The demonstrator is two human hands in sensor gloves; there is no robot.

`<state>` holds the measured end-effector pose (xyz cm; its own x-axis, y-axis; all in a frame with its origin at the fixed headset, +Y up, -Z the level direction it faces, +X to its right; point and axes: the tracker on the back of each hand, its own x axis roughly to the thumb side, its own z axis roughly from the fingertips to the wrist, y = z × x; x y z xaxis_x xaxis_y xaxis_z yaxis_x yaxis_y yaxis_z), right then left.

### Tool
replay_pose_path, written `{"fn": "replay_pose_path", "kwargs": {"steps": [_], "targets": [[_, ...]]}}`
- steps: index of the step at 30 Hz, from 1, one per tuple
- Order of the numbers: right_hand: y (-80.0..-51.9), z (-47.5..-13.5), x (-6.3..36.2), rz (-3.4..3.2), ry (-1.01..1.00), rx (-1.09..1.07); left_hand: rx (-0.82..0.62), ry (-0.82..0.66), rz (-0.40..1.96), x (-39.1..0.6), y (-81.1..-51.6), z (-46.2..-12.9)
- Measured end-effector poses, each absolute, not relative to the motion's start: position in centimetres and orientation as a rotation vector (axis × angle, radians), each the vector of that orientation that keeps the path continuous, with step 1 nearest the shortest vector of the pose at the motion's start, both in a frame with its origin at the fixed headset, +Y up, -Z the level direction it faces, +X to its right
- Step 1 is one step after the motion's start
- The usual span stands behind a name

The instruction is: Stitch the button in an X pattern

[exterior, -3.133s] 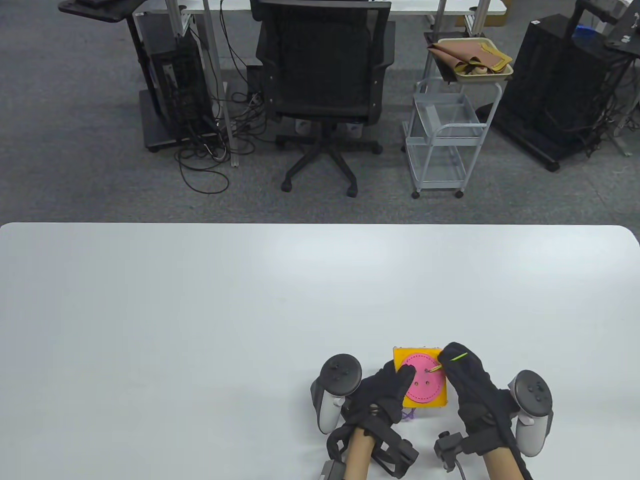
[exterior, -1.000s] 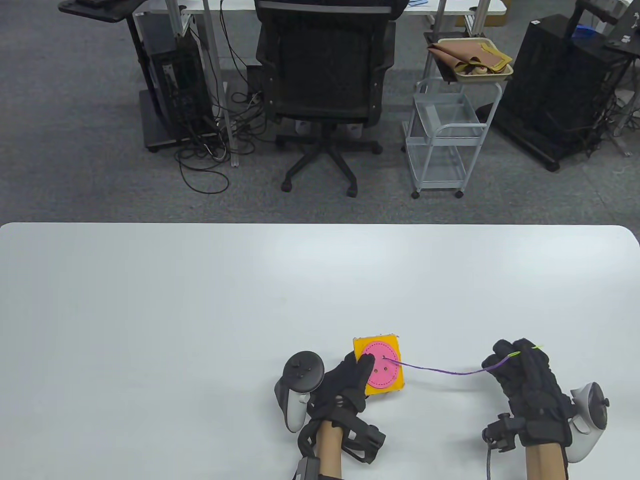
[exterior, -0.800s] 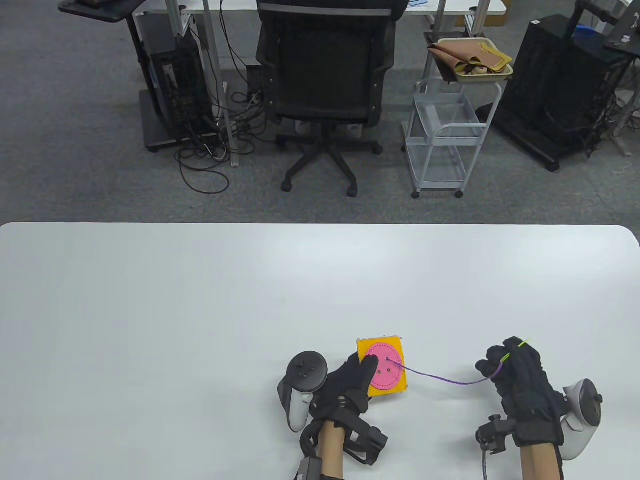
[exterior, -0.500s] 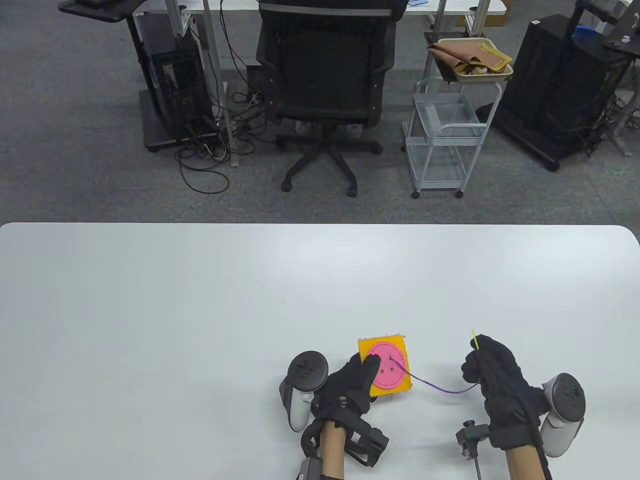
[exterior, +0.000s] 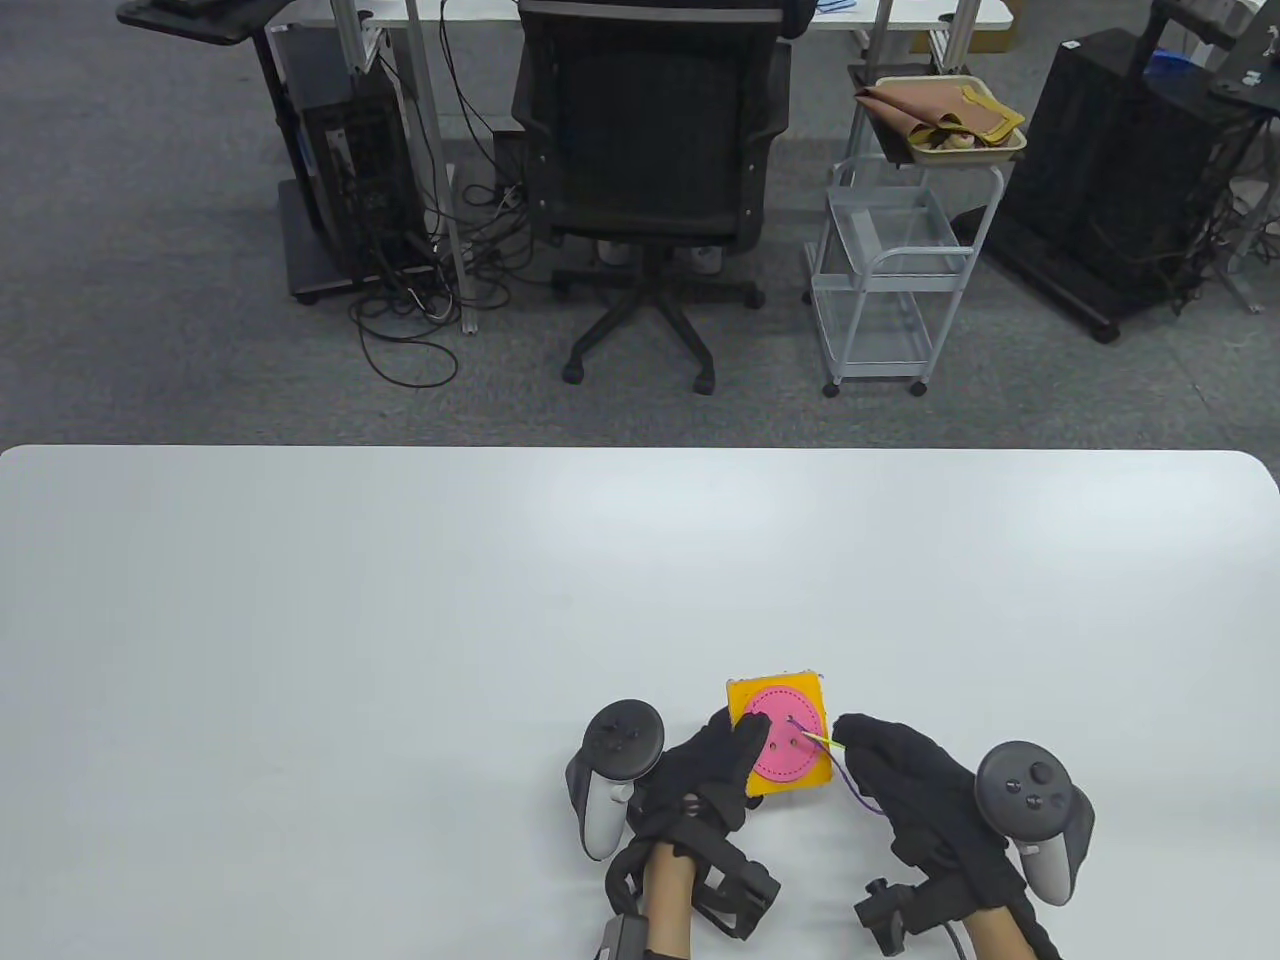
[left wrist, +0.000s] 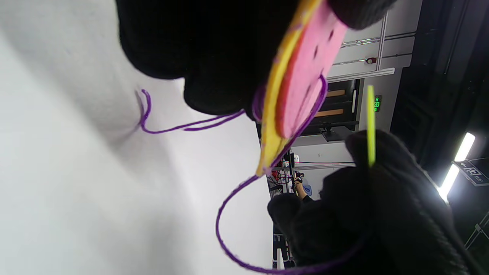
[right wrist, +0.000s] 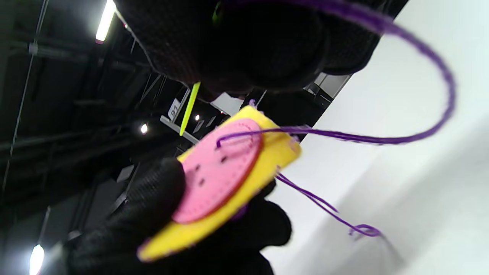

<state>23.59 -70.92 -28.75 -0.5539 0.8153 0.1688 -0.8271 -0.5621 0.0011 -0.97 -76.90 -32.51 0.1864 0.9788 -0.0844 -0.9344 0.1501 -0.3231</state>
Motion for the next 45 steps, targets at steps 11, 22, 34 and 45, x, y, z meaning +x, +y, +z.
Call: {"fn": "replay_pose_path", "kwargs": {"steps": [11, 22, 34, 45], "targets": [[-71.3, -28.4, 22.0, 2.317, -0.141, 0.222, -0.338, -0.168, 1.378, -0.9, -76.9, -32.6], [-71.5, -28.2, 21.3, 2.450, -0.168, 0.231, -0.364, -0.175, 1.274, 0.3, -76.9, -32.5], [-71.8, -28.0, 20.7, 2.601, -0.236, 0.164, -0.517, -0.191, 1.374, 2.1, -77.9, -32.4], [-71.8, -27.7, 20.8, 2.601, -0.355, 0.103, -0.624, -0.224, 1.471, 2.8, -78.1, -32.2]]}}
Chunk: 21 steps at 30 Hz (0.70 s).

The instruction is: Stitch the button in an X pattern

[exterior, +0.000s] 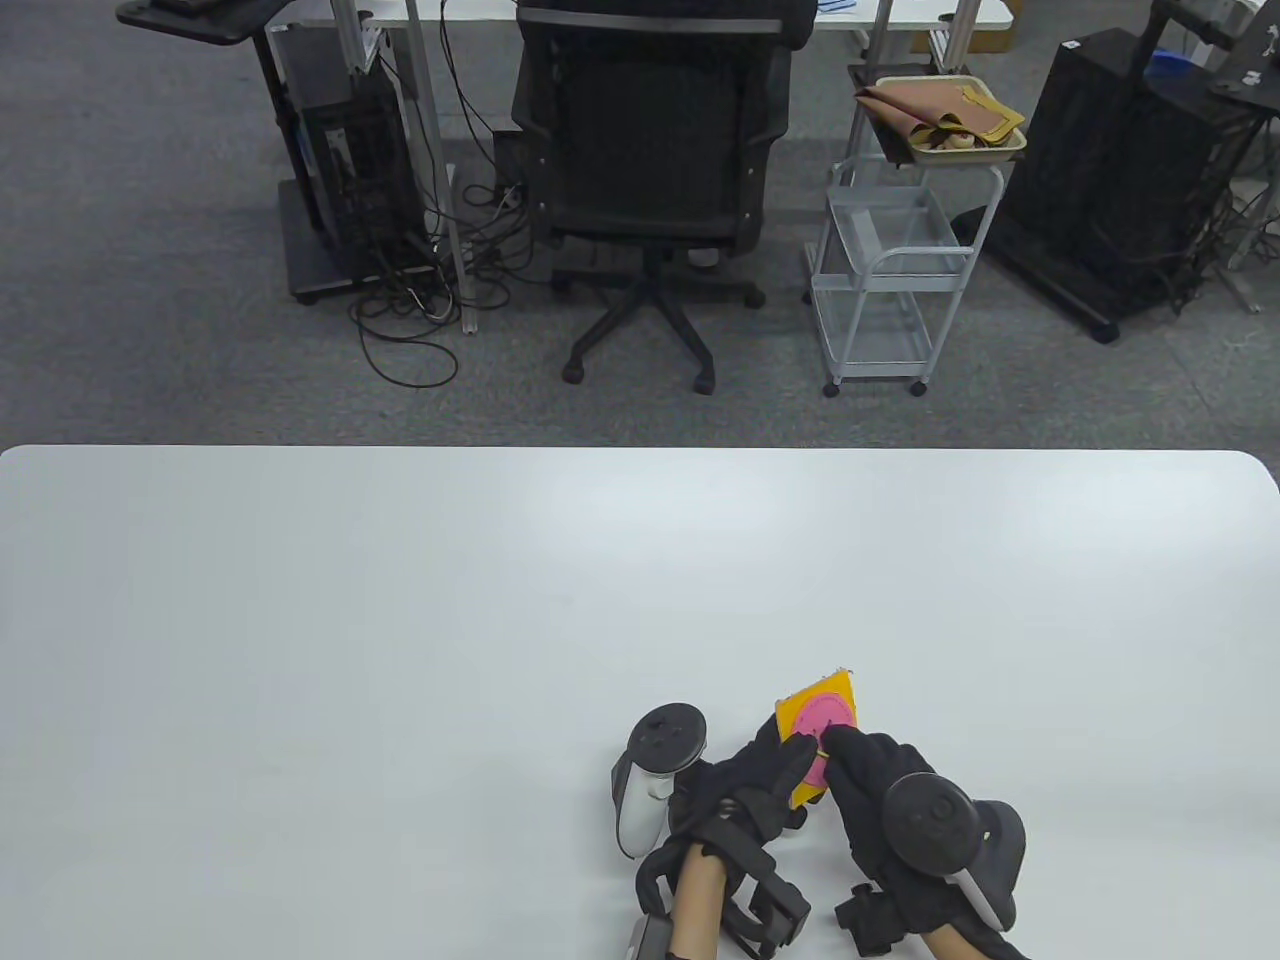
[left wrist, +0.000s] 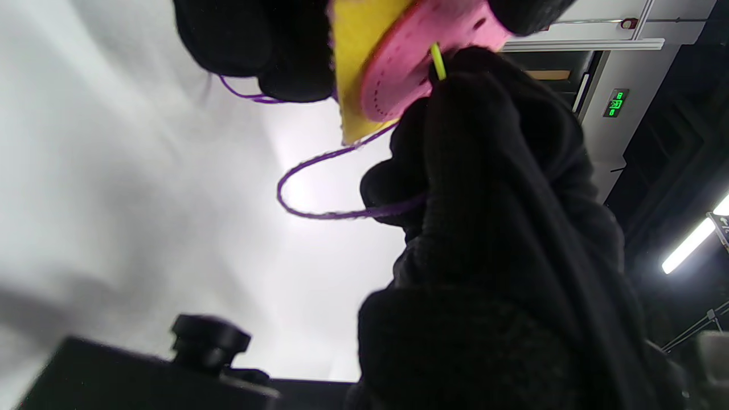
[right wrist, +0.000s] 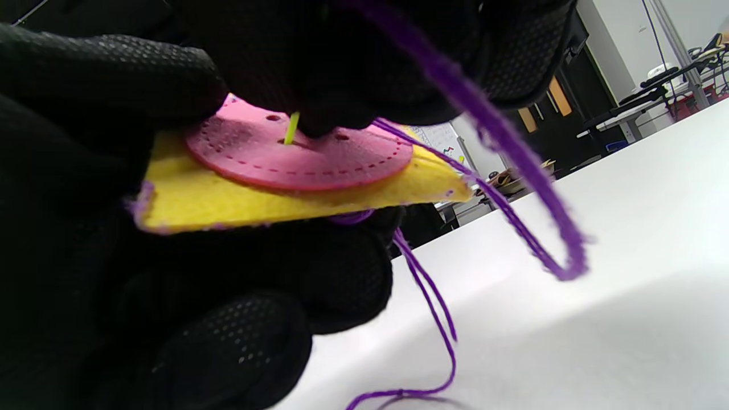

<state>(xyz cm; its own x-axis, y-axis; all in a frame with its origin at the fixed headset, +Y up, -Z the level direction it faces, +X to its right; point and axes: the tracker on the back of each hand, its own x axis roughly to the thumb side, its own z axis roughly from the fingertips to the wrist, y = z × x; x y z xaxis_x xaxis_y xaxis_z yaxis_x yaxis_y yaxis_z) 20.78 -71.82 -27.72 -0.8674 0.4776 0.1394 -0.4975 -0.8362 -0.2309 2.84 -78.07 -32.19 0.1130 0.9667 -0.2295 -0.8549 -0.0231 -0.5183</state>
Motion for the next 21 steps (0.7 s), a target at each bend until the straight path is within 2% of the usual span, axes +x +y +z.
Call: {"fn": "replay_pose_path", "kwargs": {"steps": [14, 21], "targets": [[-71.85, -27.69, 21.07, 2.575, -0.374, 0.085, -0.660, -0.252, 1.470, 3.59, -77.87, -31.95], [-71.89, -27.65, 21.04, 2.587, -0.386, 0.091, -0.567, -0.238, 1.406, 3.41, -77.46, -32.02]]}}
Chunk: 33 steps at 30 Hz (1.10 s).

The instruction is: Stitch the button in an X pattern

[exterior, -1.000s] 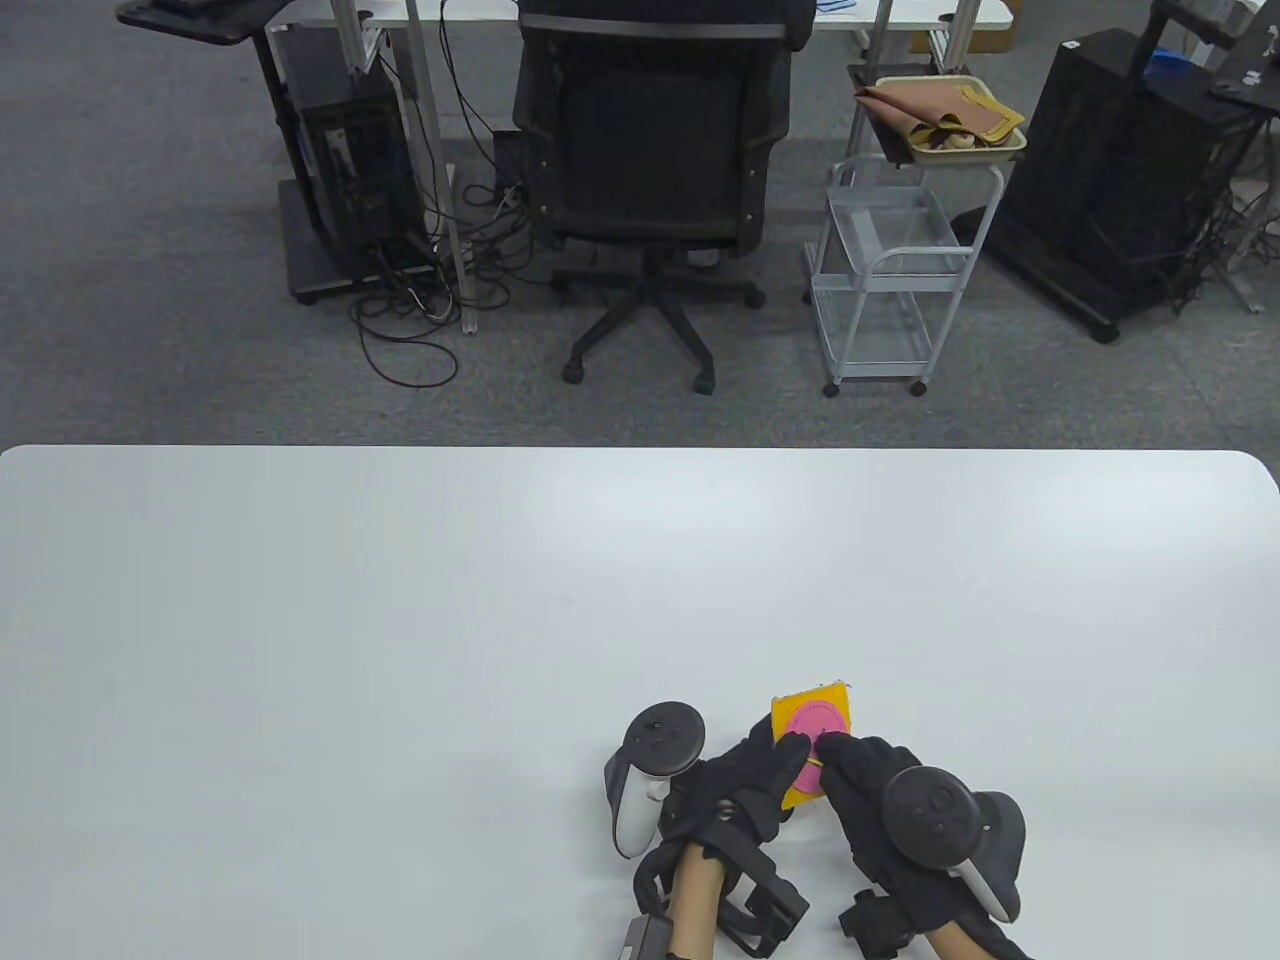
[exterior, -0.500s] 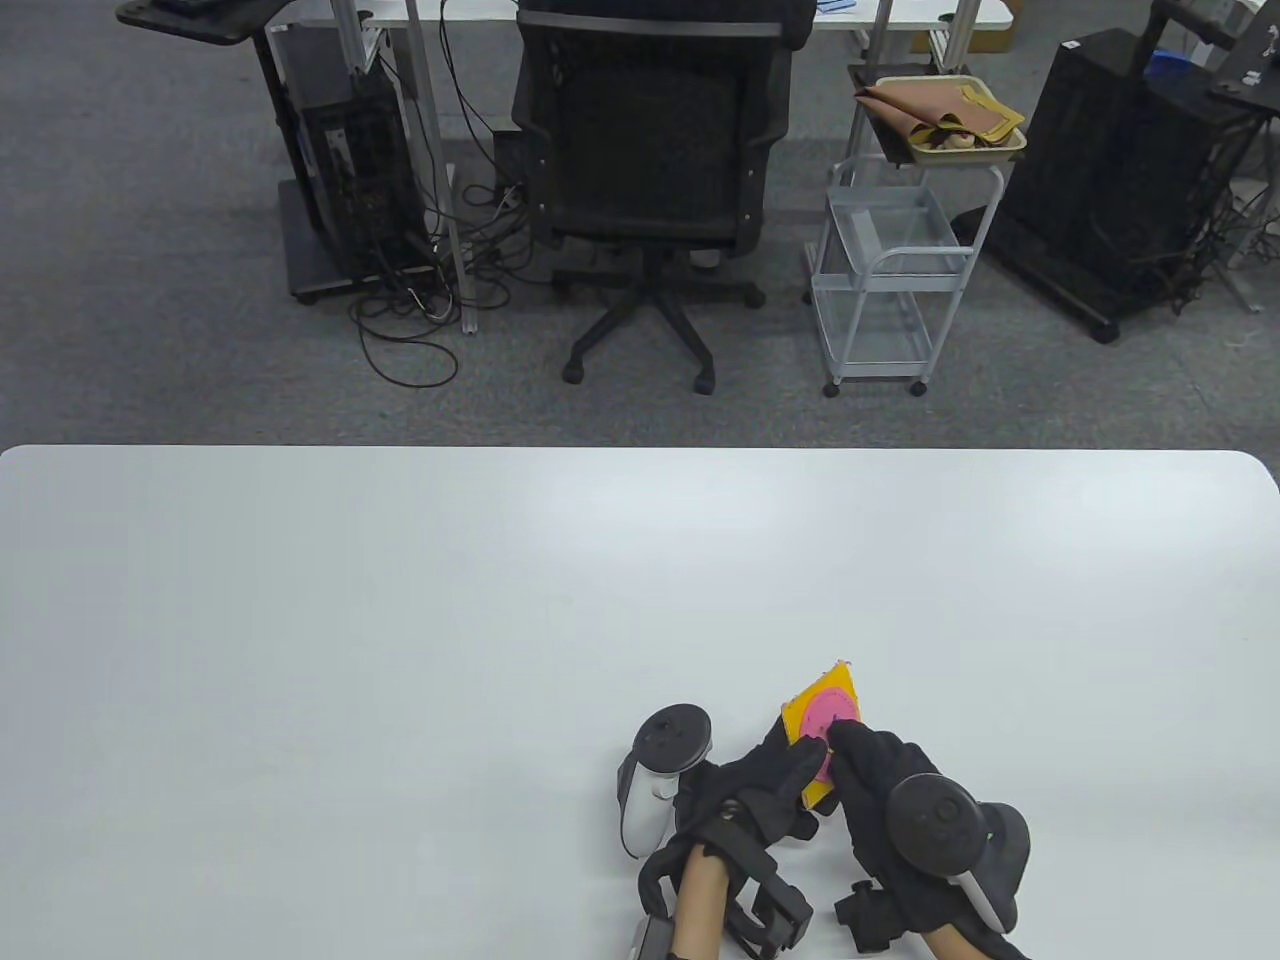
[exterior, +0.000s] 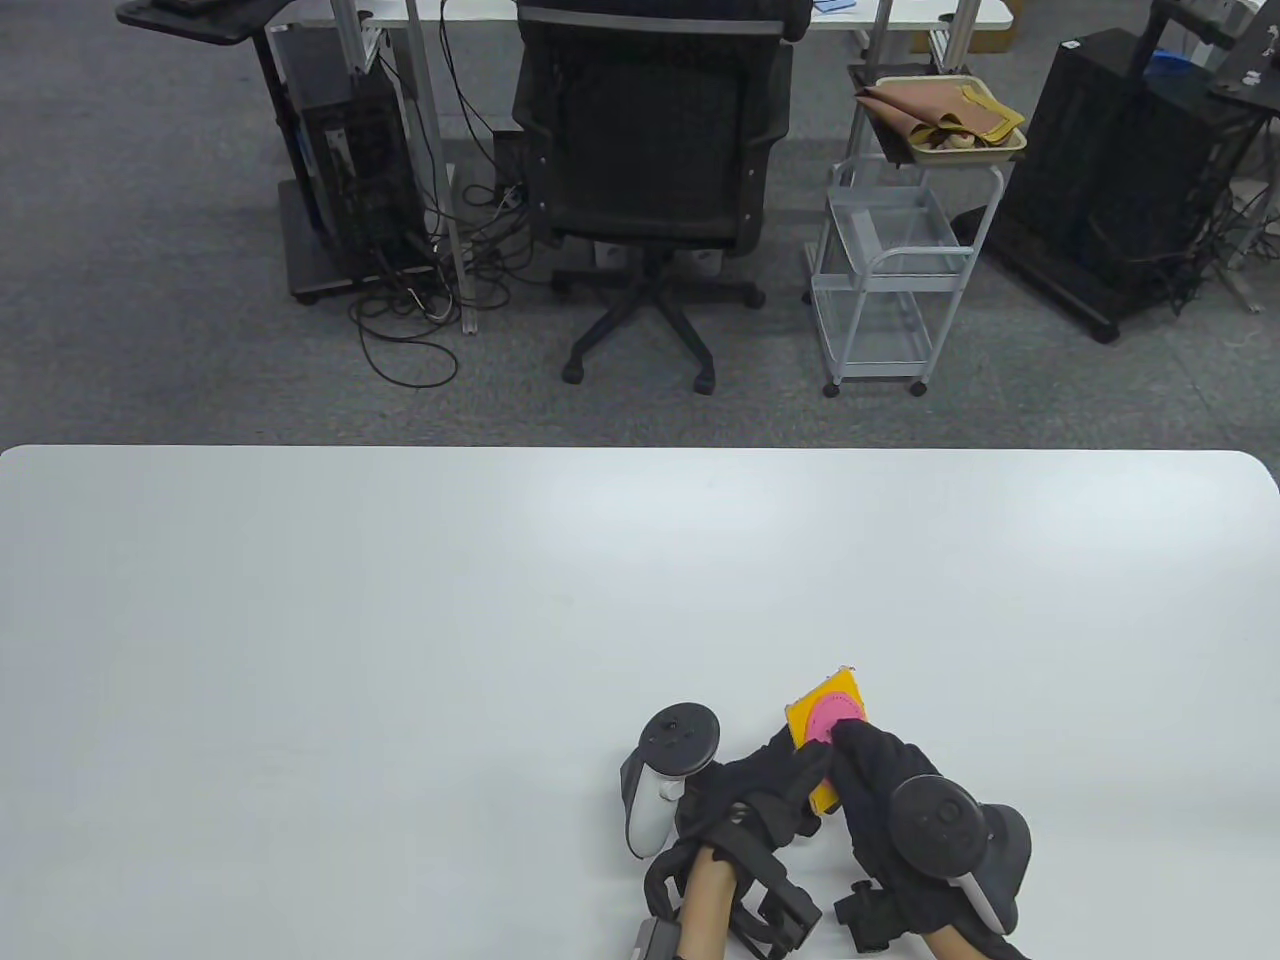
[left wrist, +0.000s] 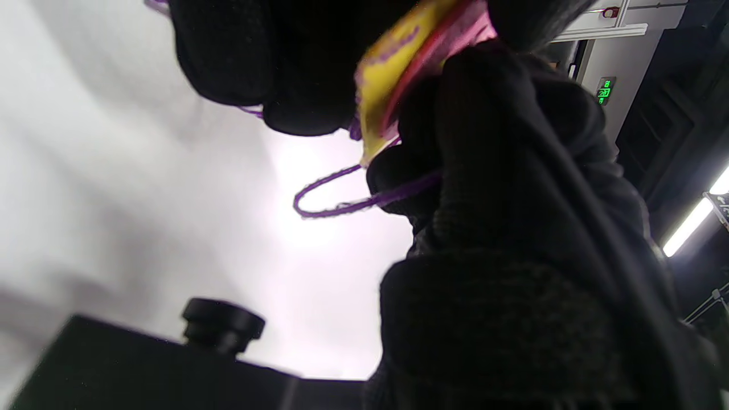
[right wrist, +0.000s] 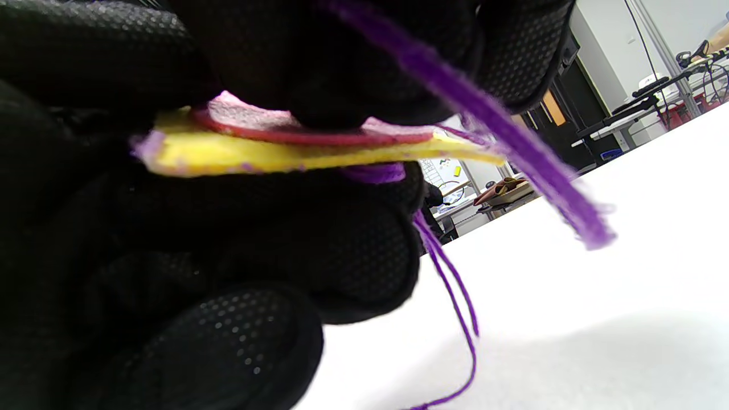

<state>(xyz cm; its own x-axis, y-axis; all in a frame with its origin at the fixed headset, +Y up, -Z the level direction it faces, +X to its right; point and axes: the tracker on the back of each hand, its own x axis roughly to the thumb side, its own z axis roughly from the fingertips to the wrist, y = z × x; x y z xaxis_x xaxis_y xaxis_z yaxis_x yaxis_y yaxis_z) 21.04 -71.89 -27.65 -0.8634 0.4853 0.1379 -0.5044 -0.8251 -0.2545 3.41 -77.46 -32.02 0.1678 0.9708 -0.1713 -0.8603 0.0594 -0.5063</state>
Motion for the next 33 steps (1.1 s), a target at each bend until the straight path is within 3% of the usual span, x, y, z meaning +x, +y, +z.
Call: {"fn": "replay_pose_path", "kwargs": {"steps": [20, 28, 33], "targets": [[-71.5, -27.3, 21.0, 2.541, -0.366, 0.144, -0.412, -0.168, 1.367, 2.0, -77.3, -32.4], [-70.2, -27.3, 23.4, 2.333, -0.392, 0.056, -0.387, -0.181, 1.432, 1.0, -76.8, -32.4], [-70.7, -28.1, 25.6, 2.189, -0.288, -0.041, -0.396, -0.209, 1.471, 0.7, -76.8, -32.5]]}}
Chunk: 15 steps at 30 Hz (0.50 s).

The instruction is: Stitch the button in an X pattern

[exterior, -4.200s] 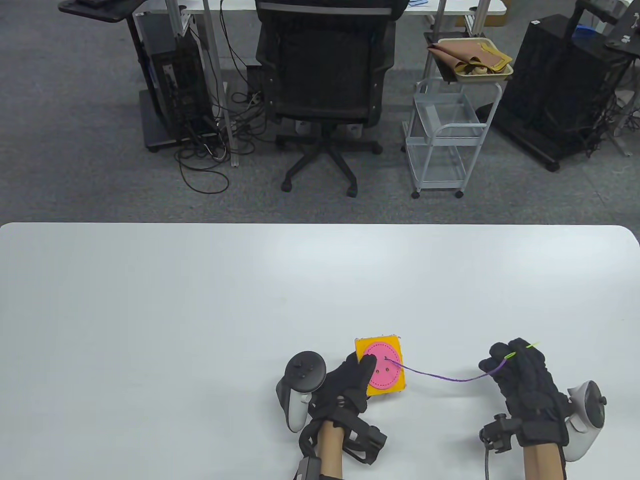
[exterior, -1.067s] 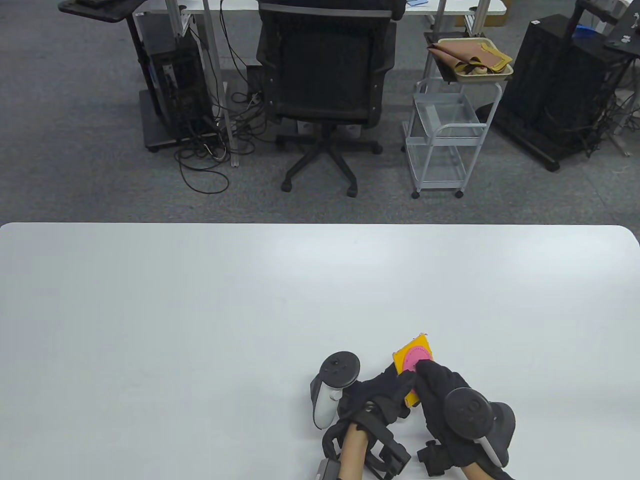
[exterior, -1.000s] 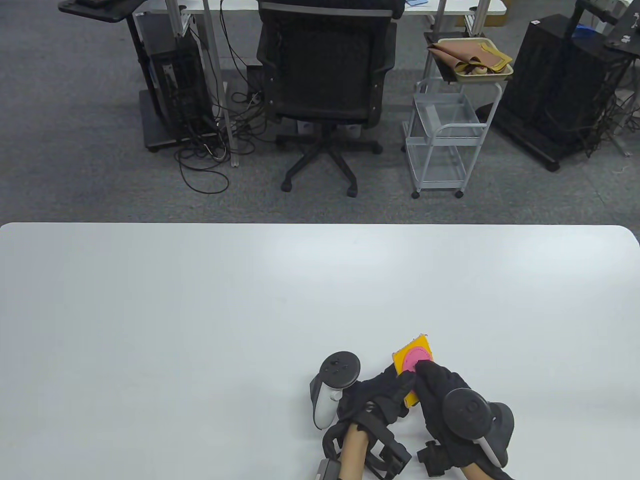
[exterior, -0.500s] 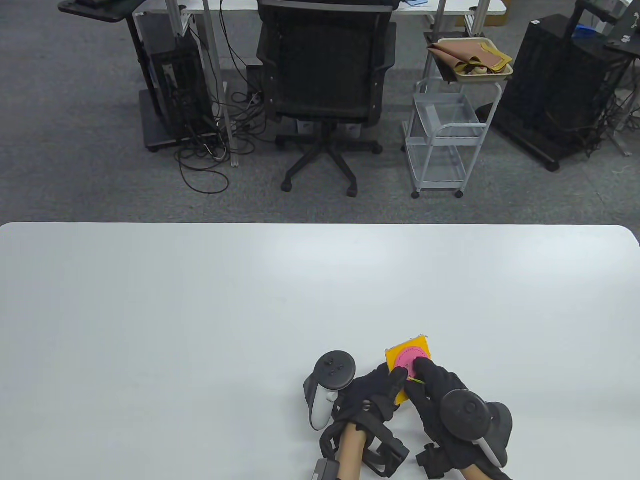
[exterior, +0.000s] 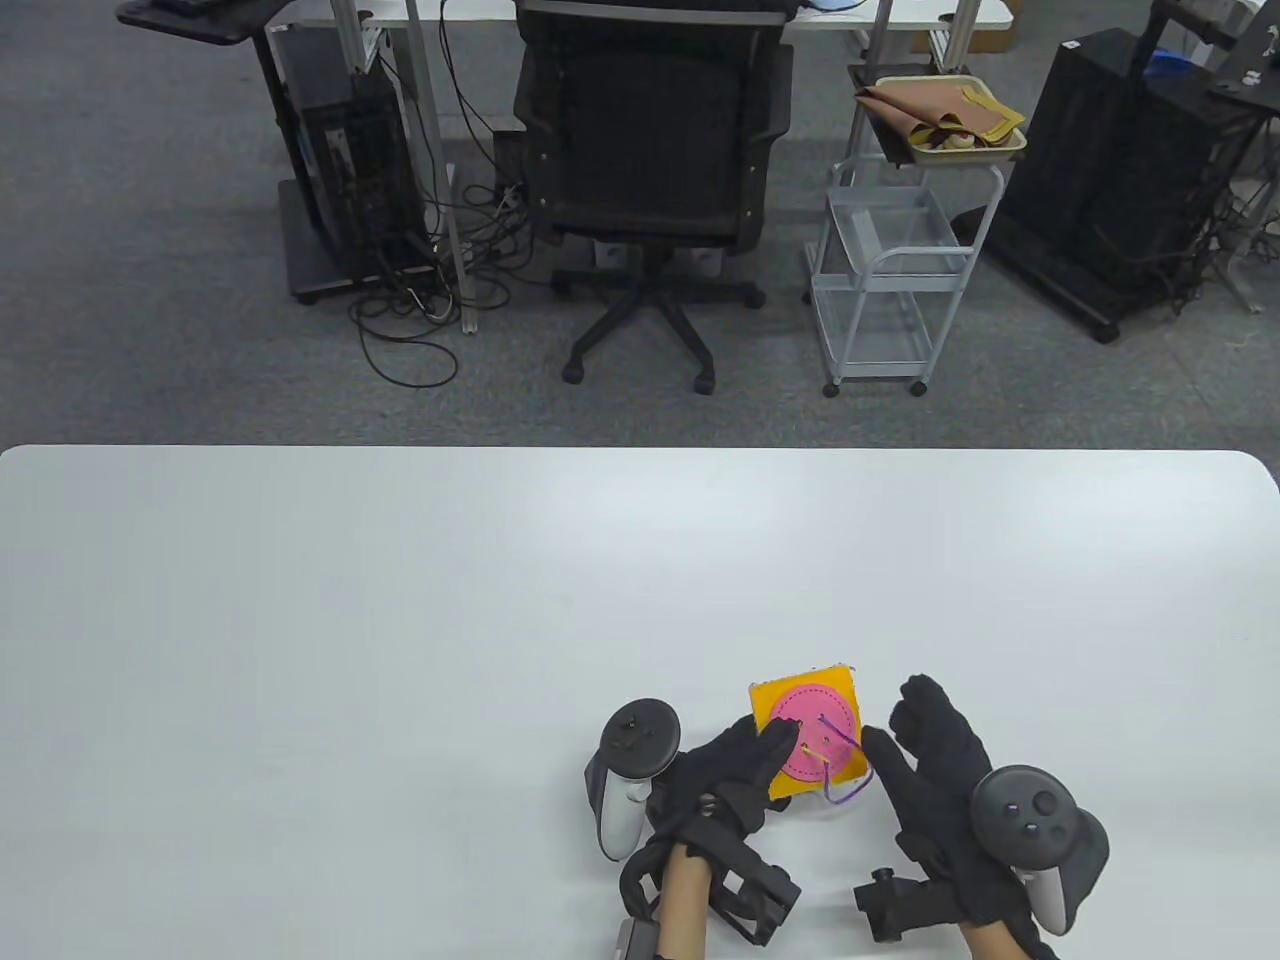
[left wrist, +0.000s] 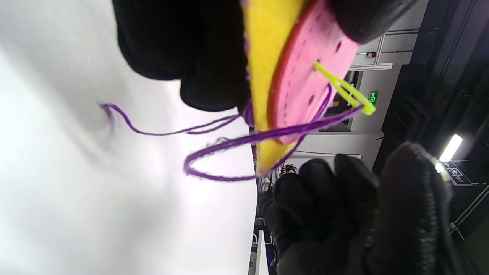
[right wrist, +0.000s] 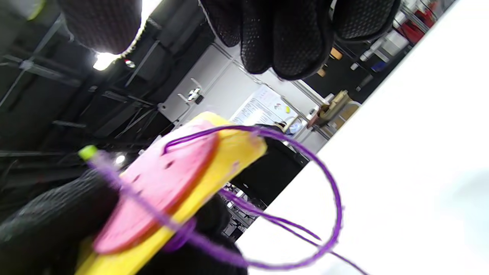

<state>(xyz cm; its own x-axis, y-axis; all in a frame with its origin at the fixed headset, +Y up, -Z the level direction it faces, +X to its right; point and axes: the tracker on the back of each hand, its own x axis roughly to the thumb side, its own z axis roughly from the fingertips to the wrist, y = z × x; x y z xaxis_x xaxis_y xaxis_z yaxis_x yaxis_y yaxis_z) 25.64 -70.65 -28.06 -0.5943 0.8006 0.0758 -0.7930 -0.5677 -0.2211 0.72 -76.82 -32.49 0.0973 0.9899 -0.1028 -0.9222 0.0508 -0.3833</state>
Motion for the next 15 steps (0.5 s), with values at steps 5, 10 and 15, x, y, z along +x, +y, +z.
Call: {"fn": "replay_pose_path", "kwargs": {"steps": [5, 10, 15], "targets": [[-72.0, -29.1, 26.7, 1.969, -0.069, -0.039, -0.437, -0.246, 1.491, 1.0, -76.9, -32.5], [-73.7, -30.1, 26.3, 1.804, 0.183, 0.036, -0.514, -0.299, 1.523, 1.4, -77.0, -32.5], [-75.0, -30.6, 25.5, 1.578, 0.422, 0.131, -0.536, -0.313, 1.504, 1.7, -77.0, -32.4]]}}
